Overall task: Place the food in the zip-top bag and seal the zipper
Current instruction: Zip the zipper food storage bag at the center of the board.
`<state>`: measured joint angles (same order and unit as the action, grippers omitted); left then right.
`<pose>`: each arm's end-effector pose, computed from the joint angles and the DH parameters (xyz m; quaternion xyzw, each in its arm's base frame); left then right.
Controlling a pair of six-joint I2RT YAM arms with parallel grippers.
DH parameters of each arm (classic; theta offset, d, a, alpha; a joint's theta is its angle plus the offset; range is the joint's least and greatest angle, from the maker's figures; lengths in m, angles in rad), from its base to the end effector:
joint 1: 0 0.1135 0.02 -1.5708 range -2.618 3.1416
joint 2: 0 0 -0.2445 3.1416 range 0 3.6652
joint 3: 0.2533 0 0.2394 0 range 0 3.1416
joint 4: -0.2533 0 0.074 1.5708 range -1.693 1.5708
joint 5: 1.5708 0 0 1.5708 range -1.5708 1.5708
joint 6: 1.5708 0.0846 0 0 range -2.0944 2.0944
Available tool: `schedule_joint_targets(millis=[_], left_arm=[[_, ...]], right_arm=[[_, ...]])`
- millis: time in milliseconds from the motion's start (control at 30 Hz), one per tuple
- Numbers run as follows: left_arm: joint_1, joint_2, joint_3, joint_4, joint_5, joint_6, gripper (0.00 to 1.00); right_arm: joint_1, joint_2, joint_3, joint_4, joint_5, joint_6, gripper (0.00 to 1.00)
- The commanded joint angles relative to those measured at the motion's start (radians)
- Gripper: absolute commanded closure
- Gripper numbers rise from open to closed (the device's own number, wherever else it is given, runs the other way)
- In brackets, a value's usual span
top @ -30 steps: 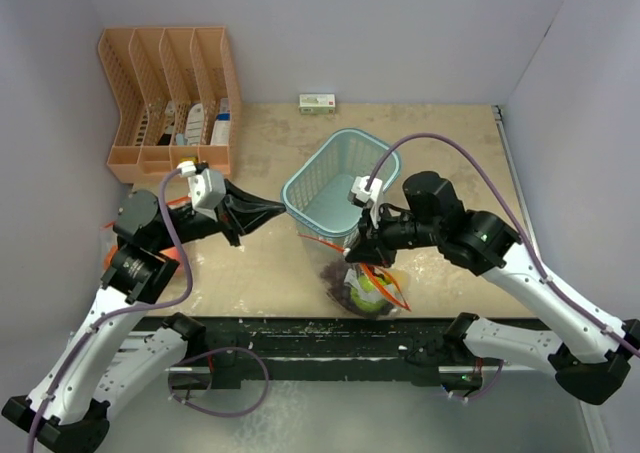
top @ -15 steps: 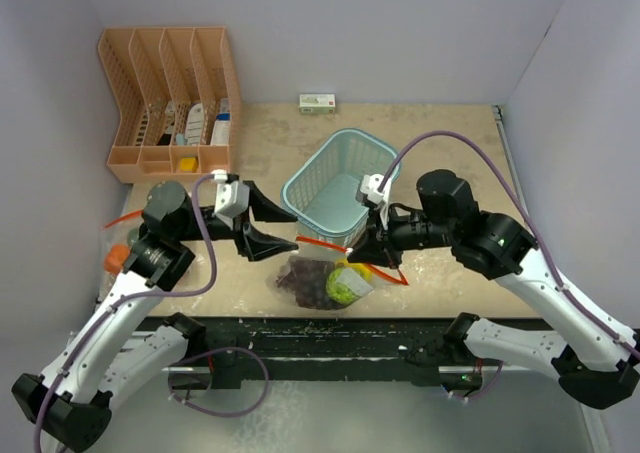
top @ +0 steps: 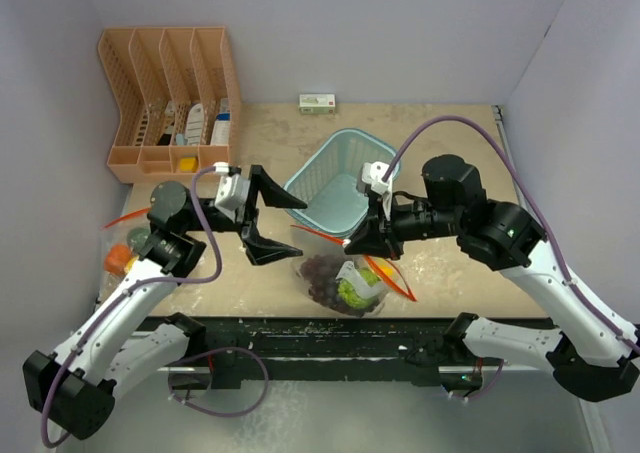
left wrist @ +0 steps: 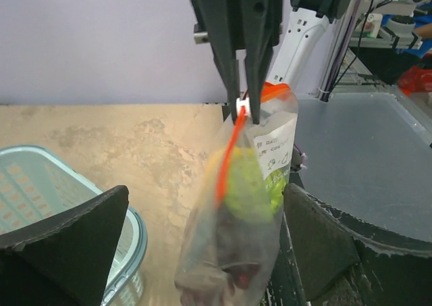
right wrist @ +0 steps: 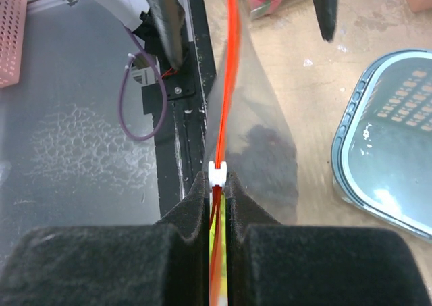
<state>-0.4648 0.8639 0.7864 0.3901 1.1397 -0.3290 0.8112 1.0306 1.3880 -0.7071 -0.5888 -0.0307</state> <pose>0.1452 -0.1588 0.3749 0.4688 0.4647 -0.5559 0.5052 0.1216 0.1962 0.4110 -0.4722 0.6477 0.4286 0.4170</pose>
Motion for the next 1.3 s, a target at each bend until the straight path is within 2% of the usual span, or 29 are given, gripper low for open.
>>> schedule_joint_targets(millis=[0,267,400,467,567,667,700,800,1000,1100,1267], left_arm=[[0.005,0.040,-0.004,0.119,0.008,-0.077,0.01],[-0.003,0.112,-0.004,0.260,0.011,-0.217,0.09],[-0.030,0.141,0.002,0.307,0.018,-0.245,0.17],[-0.049,0.159,0.008,0.305,0.025,-0.245,0.24],[-0.079,0.196,0.022,0.304,0.040,-0.248,0.51],[-0.108,0.227,0.041,0.305,0.073,-0.244,0.90],[-0.115,0.236,0.048,0.304,0.093,-0.241,1.00],[-0.121,0.240,0.064,0.296,0.126,-0.246,1.00],[-0.120,0.126,0.099,0.139,0.005,-0.172,1.00],[-0.121,0.081,0.140,0.042,-0.004,-0.116,1.00],[-0.121,0.077,0.147,0.037,0.016,-0.124,1.00]], right_arm=[[-0.001,0.005,0.084,0.053,-0.052,-0.029,1.00],[-0.001,0.038,0.101,0.059,-0.067,-0.038,1.00],[-0.001,0.050,0.098,0.078,-0.070,-0.037,1.00],[-0.001,0.054,0.100,0.084,-0.071,-0.035,1.00],[-0.001,0.058,0.103,0.091,-0.068,-0.035,1.00],[-0.001,0.063,0.104,0.097,-0.065,-0.034,1.00],[-0.001,0.064,0.106,0.097,-0.065,-0.034,1.00],[-0.001,0.069,0.106,0.095,-0.045,-0.034,1.00],[-0.001,0.053,0.072,0.071,0.066,-0.024,1.00],[-0.001,0.025,0.033,0.079,0.121,-0.020,0.90],[-0.001,-0.014,0.015,0.118,0.078,-0.039,0.69]])
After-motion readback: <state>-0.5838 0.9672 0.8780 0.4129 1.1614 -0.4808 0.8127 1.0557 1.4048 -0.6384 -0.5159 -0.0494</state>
